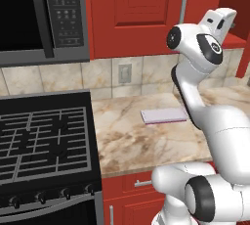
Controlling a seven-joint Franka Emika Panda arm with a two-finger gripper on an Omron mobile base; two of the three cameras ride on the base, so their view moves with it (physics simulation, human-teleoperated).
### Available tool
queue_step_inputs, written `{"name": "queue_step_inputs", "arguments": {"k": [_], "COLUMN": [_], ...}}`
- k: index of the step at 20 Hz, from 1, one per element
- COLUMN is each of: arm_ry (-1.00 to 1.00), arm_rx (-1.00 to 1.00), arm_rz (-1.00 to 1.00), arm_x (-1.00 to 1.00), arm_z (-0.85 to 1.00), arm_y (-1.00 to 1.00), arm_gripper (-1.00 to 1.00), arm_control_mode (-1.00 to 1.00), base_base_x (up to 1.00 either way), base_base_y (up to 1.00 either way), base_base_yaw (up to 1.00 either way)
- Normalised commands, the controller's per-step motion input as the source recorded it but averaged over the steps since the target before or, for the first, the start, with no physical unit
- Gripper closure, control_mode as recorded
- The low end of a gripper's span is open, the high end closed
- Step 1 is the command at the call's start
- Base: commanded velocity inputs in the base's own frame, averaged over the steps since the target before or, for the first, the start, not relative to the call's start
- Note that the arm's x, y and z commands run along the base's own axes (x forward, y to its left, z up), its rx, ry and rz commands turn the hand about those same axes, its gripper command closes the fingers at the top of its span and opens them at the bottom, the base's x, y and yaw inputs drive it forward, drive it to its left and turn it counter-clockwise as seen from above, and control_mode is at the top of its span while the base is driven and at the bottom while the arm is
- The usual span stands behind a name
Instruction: Pick the bar soap and bar soap from the cabinet and place them on the counter.
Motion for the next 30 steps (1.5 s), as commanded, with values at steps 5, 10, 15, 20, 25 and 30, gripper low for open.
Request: {"name": "queue_step_inputs", "arguments": {"k": [5,10,15,20,25,30], "arm_ry": [0.0,0.0,0.0,0.0,0.0,0.0], "arm_rx": [0.0,0.0,0.0,0.0,0.0,0.0], "arm_rz": [-0.05,-0.04,-0.03,-0.03,-0.03,-0.03], "arm_x": [0.0,0.01,0.0,0.0,0.0,-0.01], "arm_z": [-0.01,-0.06,-0.08,-0.04,-0.03,0.0], "arm_y": [-0.19,-0.19,-0.22,-0.25,-0.22,-0.3], "arm_gripper": [-1.0,-1.0,-1.0,-1.0,-1.0,-1.0], "arm_control_mode": [-1.0,-1.0,-1.0,-1.0,-1.0,-1.0], "base_base_x": [0.0,0.0,0.0,0.0,0.0,0.0], "base_base_y": [0.0,0.0,0.0,0.0,0.0,0.0], "base_base_yaw": [0.0,0.0,0.0,0.0,0.0,0.0]}}
